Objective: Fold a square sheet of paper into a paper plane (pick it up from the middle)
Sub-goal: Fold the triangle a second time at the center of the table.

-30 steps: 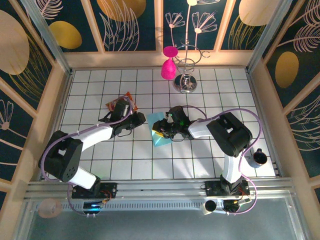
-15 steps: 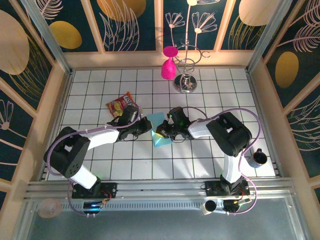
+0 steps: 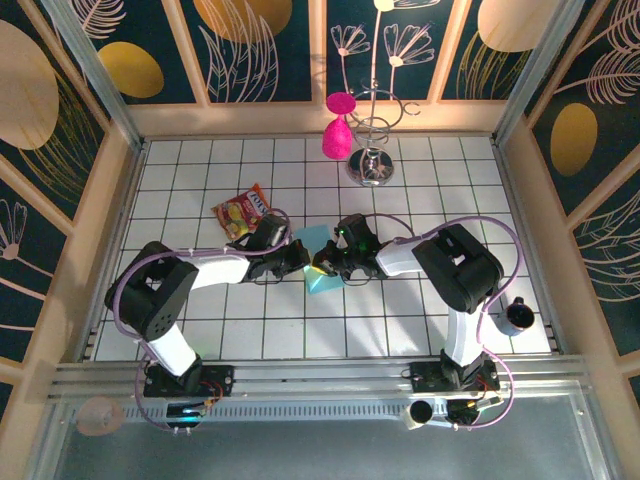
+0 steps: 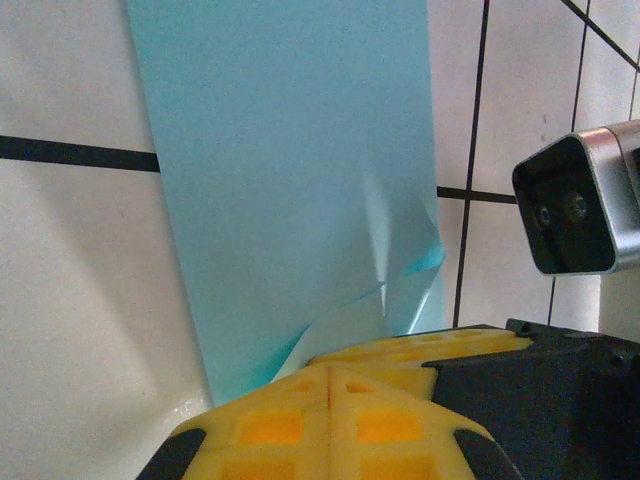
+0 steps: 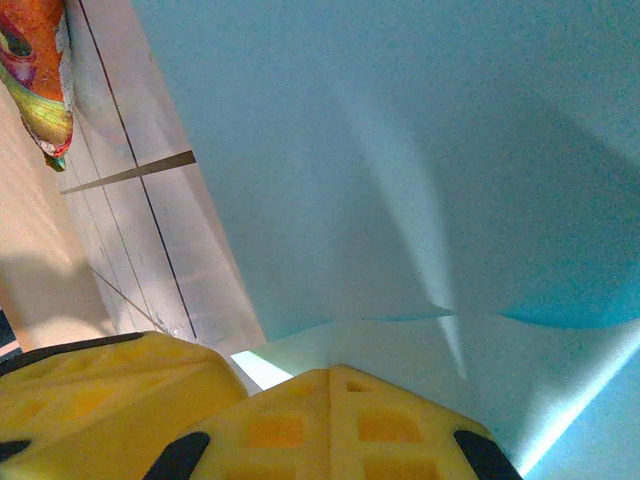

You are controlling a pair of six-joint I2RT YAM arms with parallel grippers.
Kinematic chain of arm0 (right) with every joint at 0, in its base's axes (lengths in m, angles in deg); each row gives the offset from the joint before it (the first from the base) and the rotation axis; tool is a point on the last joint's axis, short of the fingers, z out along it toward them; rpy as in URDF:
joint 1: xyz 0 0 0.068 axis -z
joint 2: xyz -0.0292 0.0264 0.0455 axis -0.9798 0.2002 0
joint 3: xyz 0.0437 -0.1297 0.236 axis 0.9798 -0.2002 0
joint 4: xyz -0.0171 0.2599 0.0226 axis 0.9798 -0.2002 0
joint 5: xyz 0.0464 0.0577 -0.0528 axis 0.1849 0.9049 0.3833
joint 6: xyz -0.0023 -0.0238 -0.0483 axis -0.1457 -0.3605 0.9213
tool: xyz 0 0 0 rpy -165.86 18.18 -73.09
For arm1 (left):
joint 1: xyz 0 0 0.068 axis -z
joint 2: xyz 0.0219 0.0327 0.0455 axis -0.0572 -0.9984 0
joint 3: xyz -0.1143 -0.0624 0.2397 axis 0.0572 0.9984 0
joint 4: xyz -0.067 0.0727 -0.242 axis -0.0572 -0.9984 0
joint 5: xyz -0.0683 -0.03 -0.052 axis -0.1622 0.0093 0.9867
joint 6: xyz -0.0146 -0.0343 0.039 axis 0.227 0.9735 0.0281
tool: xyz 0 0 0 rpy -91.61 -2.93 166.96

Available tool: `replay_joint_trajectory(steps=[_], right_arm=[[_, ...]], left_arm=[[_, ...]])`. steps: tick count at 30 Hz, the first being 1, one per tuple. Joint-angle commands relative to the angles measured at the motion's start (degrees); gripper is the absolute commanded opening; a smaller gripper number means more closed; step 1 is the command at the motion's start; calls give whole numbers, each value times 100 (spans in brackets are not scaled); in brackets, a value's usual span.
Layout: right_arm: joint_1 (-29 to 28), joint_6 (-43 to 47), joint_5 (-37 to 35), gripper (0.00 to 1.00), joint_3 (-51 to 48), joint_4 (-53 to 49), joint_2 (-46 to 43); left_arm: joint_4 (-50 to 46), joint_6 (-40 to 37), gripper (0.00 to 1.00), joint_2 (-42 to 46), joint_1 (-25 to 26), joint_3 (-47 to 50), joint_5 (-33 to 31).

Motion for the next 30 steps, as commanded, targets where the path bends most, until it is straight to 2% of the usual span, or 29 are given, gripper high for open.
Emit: replay_joint_trajectory(steps=[1,12,18,23,30], right_arm=[[22,-70,-98,0,-44,-262,187],[40,-72,-17,0,-186,196,-185],[174,398,-194,0,-301,291,-706],[230,926,-314,0,-177,-12,-650],[275,1167,-279,0,60,-106,-379]], left_arm=[[-253,-96,0,-58,40,-134,-89],[-614,-252,0,-386,37,-225,-495],[-815,-476,0,-479,41,-375,-644],[-987,-795,0,-597,35,-588,-688],[-1218,-1216,0,-679,40,-834,-732]])
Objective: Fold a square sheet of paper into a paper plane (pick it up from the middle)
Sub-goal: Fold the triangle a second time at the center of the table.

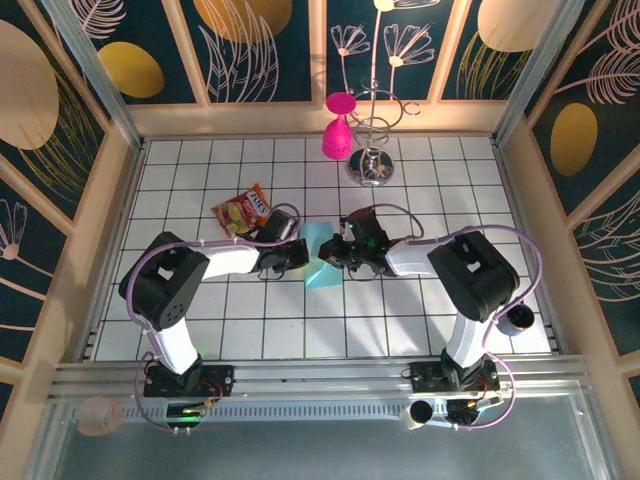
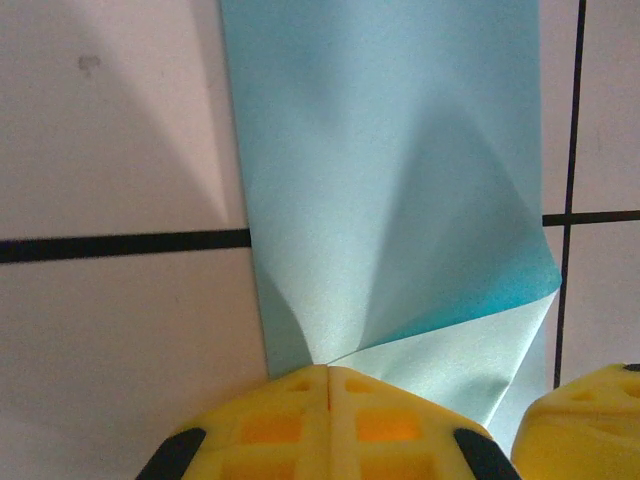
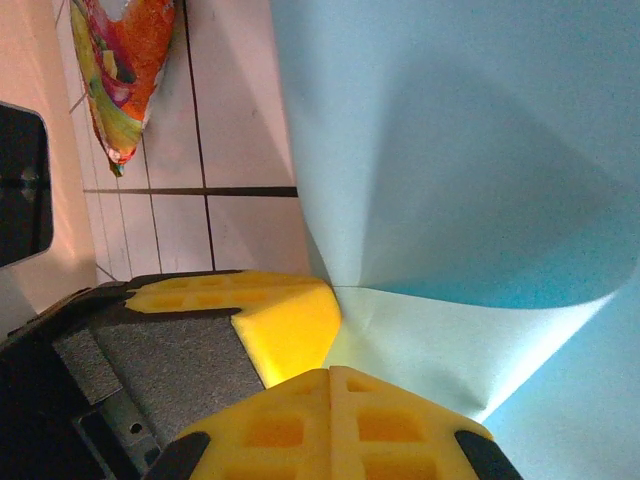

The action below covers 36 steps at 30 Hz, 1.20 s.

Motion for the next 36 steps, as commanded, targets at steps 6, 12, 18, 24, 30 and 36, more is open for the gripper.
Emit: replay_joint_trajectory(steps=[6,12,18,24,30,36], right_arm=[[85,341,-95,0,394,-202,344],[150,270,-206,0,330,-287,485],[189,-24,-382,0,151,-305,596],[173,-454,-560,0,-49,-343,686],[157,-686,-692,0,-115,-483,707],[151,-888,-681,0,-163,-491,761]], left_arm=[[-387,-505,0,-235,7,-242,-35],[-378,-634,0,-279,7,-322,52],[-465,-695,0,-311,7,-396,1],[-493,-613,0,-261,8,-455,-57],[-277,-215,0,385,16,-374,-19],[471,633,3,1238,133,469,270]])
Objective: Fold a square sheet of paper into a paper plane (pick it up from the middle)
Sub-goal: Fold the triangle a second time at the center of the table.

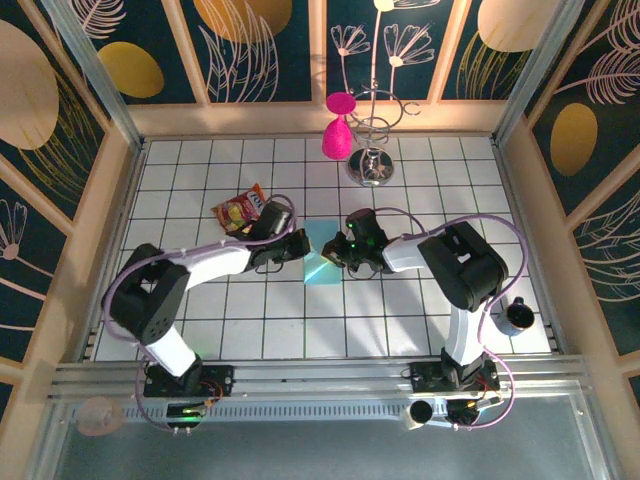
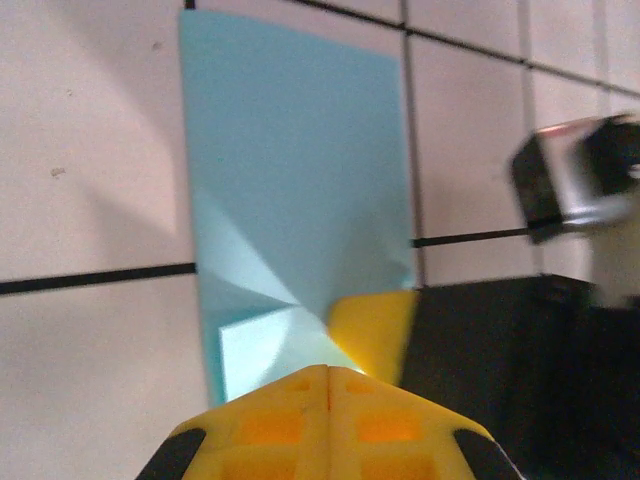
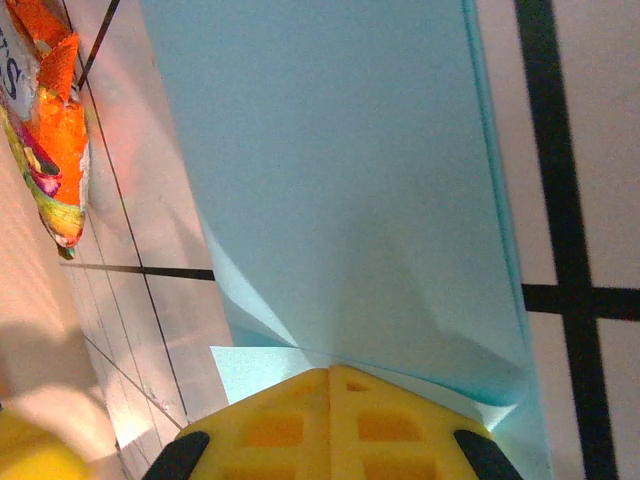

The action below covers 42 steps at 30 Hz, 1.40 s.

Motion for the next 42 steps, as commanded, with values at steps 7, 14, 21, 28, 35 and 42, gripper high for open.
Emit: replay_joint_trajectory(steps=[7,14,21,28,35,42], right_arm=[[-11,-295,-318,0,-310,-583,279],[4,-410,-257,0,-343,-537,320],[6,-433,-248,0,-361,-546,328],[9,-461,-248,0,-397,-547,351],[7,-432,-264,0,-405,-559,366],[7,-392,-257,0,-387,-597,396]], left_arm=[[987,1236,6,357,546,725,378],[1309,1541,6,-122,696,764,278],[1393,1702,6,-381,703,837,75],[1377,1802,6,-474,701,926,-121],[1261,1746,5,-459,701,940,-335],[1228,1737,5,-472,699,979,-395]])
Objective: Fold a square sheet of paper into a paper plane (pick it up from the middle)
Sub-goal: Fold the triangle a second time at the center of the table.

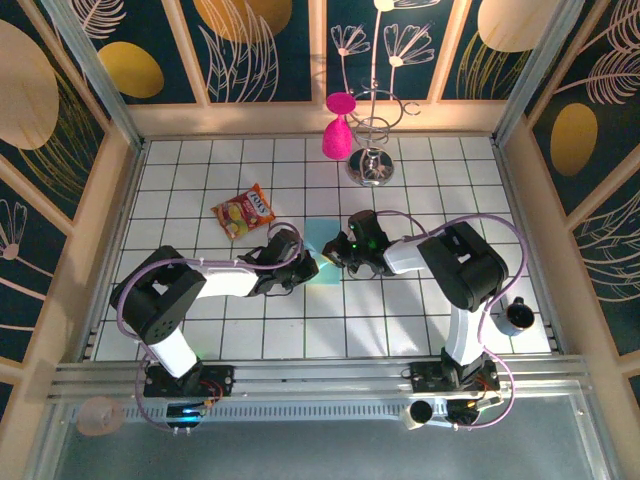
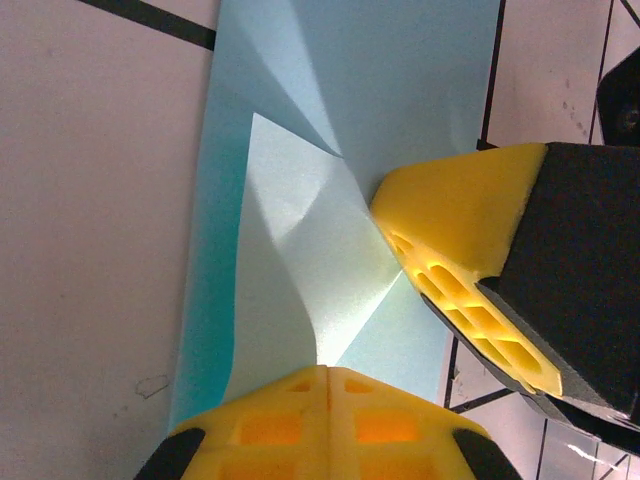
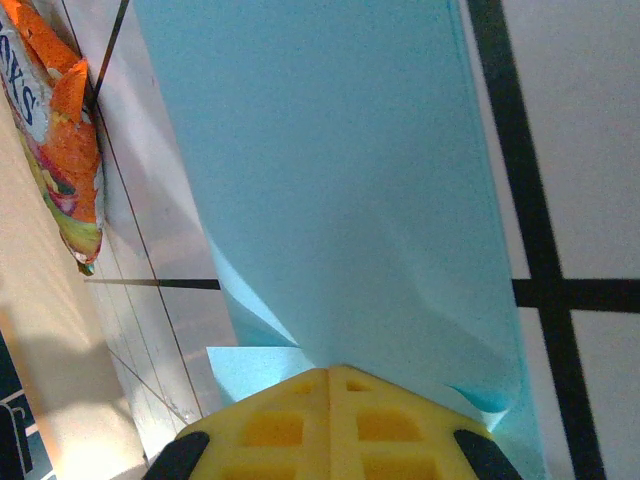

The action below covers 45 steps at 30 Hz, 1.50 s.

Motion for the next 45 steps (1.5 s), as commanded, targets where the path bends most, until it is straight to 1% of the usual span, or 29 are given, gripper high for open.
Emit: replay_joint_trajectory(steps=[1,15,16,24,28,32,36,41,45], right_arm=[[7,-25,-244,0,-245,-886,386],[6,-7,-244,0,-236,-911,397],[9,-6,-244,0,-237,-919,396],[4,29,-255,0,-232,-938,355],[46,228,-270,0,-168,-900,198],[91,864,-150,0,121,-901,-252],[-21,1324,-42,1,339,-1001,-613],[-277,1384,11,1,396,-1144,-525],[-356,1297,-6,0,397,-1151,-354]], left_arm=[[-13,54,5,-50,4,92,-124],[-99,72,3,-47,14,189,-193],[-104,66,3,-194,10,200,-203],[-272,131,2,-213,9,302,-263],[-375,135,1,-189,-1,320,-300],[-390,133,0,-214,-2,305,-250],[-390,105,0,-239,1,274,-183],[-367,78,0,-260,6,244,-115],[-365,80,0,-256,-1,243,-105]])
